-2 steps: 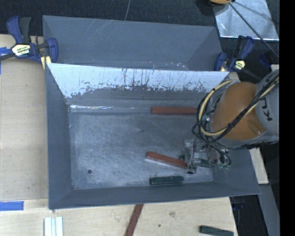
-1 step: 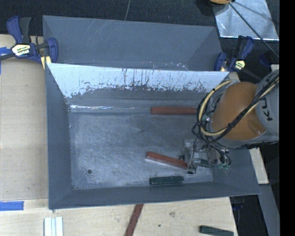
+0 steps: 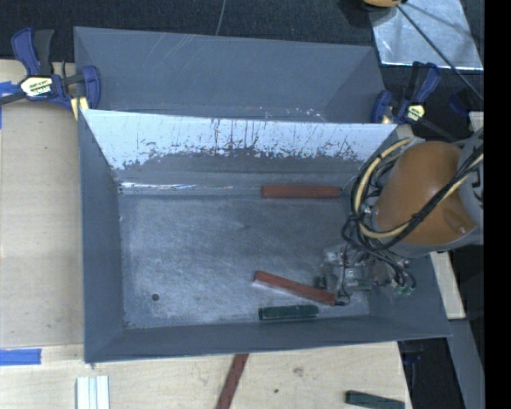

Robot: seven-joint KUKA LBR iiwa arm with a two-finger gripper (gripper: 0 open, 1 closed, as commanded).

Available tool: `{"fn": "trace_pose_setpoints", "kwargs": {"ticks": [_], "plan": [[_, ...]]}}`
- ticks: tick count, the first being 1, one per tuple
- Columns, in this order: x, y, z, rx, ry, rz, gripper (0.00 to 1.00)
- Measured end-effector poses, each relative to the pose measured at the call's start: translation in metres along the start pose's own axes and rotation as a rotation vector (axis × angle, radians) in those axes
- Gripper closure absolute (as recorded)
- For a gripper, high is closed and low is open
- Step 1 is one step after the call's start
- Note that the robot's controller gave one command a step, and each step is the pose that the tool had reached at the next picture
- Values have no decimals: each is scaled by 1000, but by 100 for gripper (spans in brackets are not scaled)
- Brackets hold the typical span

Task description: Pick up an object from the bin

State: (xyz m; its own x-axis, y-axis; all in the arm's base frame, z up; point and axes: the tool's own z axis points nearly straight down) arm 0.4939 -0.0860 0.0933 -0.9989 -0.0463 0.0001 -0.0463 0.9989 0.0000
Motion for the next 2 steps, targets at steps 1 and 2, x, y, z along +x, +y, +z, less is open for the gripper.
{"fn": "trace_pose_setpoints", "kwargs": {"ticks": [1,2], "plan": [[0,14,-35,0,-3,-14,100],[2,15,-16,1,-6,153,100]]}}
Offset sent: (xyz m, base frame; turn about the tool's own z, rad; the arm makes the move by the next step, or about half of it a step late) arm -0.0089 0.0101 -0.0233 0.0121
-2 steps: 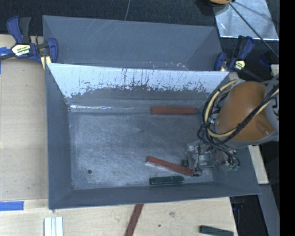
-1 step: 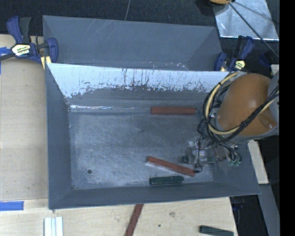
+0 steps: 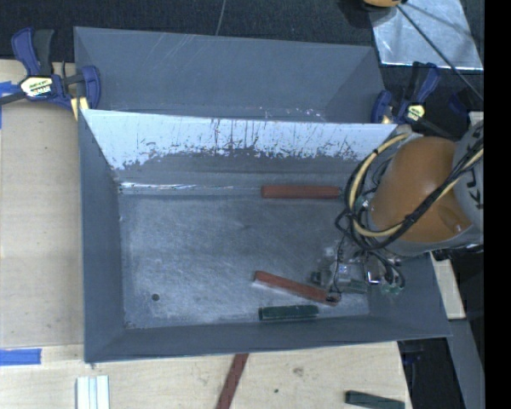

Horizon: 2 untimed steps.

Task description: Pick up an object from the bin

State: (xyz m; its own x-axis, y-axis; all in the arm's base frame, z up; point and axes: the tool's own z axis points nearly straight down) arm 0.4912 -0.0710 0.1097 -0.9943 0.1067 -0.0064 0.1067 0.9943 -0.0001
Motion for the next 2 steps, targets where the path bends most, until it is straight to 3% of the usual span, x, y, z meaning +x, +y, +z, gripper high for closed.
{"fn": "trace_pose_setpoints", "kwargs": {"ticks": [1,2], "plan": [[2,2,-34,-1,14,-142,100],[4,24,-60,0,-4,-97,100]]}}
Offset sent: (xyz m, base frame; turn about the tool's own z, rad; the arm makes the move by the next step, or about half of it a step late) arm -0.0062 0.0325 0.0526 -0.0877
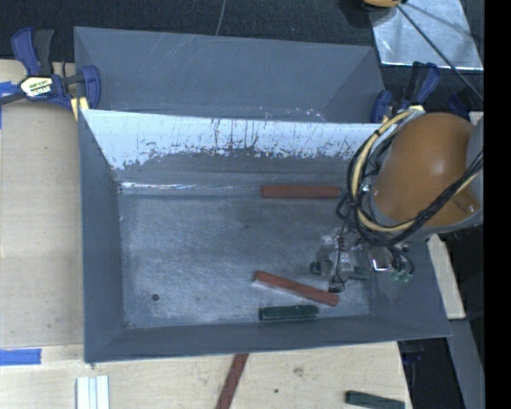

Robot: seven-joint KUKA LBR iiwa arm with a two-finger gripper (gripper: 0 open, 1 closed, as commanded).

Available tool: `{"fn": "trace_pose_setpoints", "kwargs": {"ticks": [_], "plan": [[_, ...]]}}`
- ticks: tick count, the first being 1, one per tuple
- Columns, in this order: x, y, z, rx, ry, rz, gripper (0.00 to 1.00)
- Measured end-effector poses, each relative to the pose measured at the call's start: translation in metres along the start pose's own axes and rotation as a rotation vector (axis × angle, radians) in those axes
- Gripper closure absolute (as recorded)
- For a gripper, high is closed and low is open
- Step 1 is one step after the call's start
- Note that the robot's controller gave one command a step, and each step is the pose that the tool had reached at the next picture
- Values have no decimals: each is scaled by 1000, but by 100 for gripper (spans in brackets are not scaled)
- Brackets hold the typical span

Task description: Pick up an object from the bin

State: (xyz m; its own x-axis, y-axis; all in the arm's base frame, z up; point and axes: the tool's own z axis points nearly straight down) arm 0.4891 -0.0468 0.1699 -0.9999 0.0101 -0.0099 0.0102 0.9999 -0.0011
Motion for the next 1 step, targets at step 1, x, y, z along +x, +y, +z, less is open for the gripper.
{"fn": "trace_pose_setpoints", "kwargs": {"ticks": [1], "plan": [[-16,-12,-125,0,6,68,100]]}}
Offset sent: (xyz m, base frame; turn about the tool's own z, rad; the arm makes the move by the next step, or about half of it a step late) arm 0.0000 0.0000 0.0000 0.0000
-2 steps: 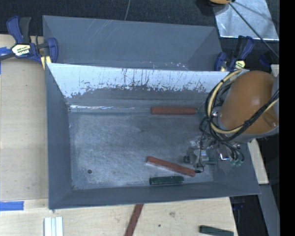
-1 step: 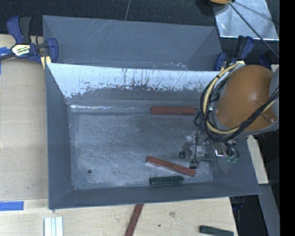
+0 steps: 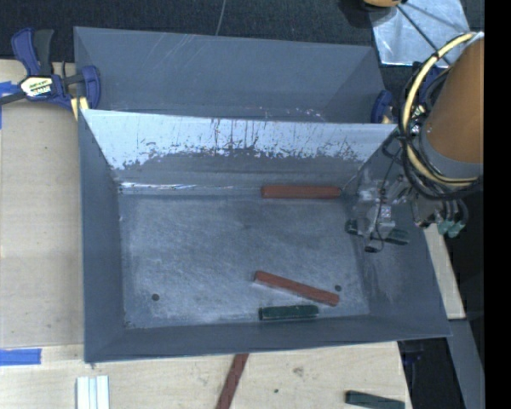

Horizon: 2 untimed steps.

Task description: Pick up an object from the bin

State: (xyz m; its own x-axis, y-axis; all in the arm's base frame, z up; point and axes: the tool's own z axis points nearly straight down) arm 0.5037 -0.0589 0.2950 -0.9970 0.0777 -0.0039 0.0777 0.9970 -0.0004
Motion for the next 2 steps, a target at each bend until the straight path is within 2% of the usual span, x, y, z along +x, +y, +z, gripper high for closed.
{"fn": "trace_pose_setpoints", "kwargs": {"ticks": [1,2], "plan": [[0,0,0,0,0,0,100],[-4,-13,55,0,-6,37,100]]}}
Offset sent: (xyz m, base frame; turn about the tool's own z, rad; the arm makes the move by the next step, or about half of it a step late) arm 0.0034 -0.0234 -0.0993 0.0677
